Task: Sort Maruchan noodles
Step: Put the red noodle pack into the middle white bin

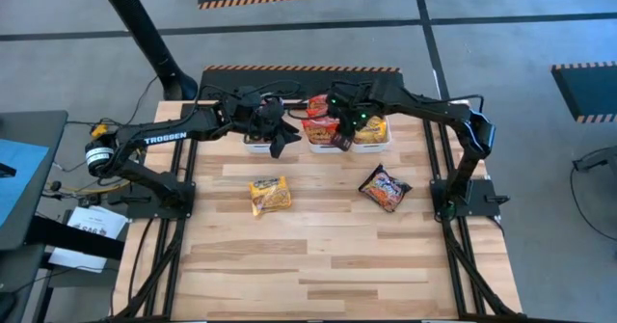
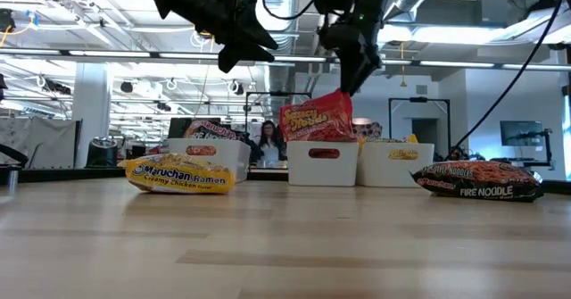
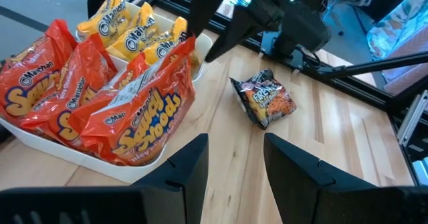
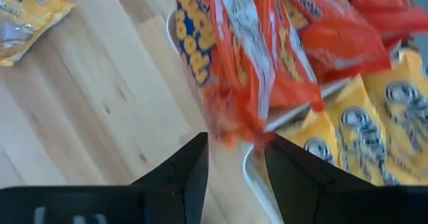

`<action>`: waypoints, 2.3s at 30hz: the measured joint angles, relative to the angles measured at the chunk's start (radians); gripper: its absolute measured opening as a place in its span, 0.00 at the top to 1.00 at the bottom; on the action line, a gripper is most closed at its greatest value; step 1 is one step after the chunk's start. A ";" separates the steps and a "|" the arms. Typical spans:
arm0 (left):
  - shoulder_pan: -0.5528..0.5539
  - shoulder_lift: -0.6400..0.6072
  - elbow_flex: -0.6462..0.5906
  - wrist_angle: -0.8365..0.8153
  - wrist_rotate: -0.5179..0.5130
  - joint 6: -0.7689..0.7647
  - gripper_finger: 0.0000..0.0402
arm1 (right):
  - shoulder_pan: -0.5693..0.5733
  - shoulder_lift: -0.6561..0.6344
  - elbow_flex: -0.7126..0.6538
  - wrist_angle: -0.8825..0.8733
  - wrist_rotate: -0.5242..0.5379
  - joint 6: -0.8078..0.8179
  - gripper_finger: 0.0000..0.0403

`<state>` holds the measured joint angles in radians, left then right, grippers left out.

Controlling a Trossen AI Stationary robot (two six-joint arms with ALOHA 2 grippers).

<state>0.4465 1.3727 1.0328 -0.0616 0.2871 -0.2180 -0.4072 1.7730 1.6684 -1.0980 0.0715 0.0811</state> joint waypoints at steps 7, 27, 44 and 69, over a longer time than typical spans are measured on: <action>0.000 0.000 0.000 0.000 0.000 0.001 0.67 | 0.002 -0.001 0.001 -0.091 -0.159 0.110 0.58; 0.001 0.005 0.000 -0.004 0.000 -0.003 0.67 | 0.004 0.199 -0.005 0.071 -0.202 0.068 0.58; 0.000 0.005 0.000 -0.009 0.001 0.012 0.67 | -0.048 0.229 -0.005 0.085 -0.228 0.067 0.58; 0.000 0.003 0.000 -0.007 -0.009 0.010 0.67 | -0.039 0.147 -0.002 0.266 -0.201 0.068 0.58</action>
<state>0.4469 1.3762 1.0325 -0.0687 0.2783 -0.2082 -0.4460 1.9196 1.6669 -0.8323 -0.1299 0.1492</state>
